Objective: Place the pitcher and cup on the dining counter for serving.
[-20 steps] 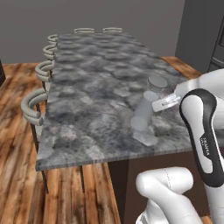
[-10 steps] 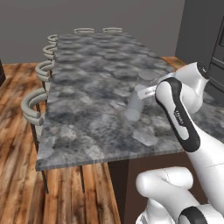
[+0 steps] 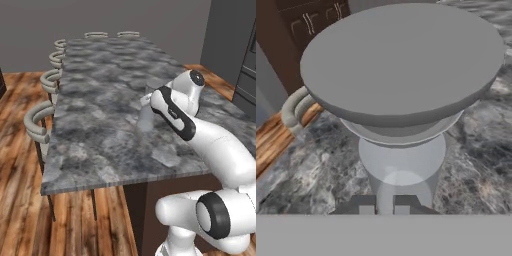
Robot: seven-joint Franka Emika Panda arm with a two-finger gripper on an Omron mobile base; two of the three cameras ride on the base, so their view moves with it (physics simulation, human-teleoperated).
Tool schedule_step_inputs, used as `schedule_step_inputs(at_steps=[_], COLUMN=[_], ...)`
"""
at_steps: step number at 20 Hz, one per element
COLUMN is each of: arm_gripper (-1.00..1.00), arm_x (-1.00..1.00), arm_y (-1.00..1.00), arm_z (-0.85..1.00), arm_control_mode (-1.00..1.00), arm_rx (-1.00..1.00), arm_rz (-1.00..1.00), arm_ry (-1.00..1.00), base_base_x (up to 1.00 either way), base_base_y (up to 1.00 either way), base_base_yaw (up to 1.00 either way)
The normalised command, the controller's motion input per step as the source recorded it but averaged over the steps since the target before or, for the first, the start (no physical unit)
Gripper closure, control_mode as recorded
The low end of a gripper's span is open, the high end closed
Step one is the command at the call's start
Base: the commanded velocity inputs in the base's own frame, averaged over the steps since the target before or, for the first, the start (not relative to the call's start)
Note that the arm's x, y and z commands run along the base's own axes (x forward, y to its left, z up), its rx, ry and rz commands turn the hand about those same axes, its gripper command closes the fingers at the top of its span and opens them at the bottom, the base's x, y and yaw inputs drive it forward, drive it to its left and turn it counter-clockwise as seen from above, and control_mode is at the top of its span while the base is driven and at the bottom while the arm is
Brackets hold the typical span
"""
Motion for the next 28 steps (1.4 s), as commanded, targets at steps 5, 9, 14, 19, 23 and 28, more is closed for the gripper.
schedule_step_inputs(at_steps=[5,9,14,19,23,28], arm_gripper=[1.00,1.00,1.00,1.00,1.00,1.00], arm_x=[0.42,0.24,0.08,0.00,0.00,0.00], arm_y=[0.07,0.00,0.00,0.00,0.00,0.00], arm_z=[-0.64,-0.60,-0.45,-0.35,-0.21,-0.25], arm_control_mode=[-1.00,-1.00,-1.00,-1.00,-1.00,-1.00], arm_rx=[0.00,0.00,0.00,0.00,0.00,0.00], arm_rz=[-0.07,-0.02,0.00,0.00,0.00,0.00], arm_ry=[0.00,0.00,0.02,0.03,0.06,0.10], base_base_x=[0.00,0.00,0.00,0.00,0.00,0.00], base_base_y=[0.00,0.00,0.00,0.00,0.00,0.00], base_base_yaw=[0.00,0.00,0.00,0.00,0.00,0.00])
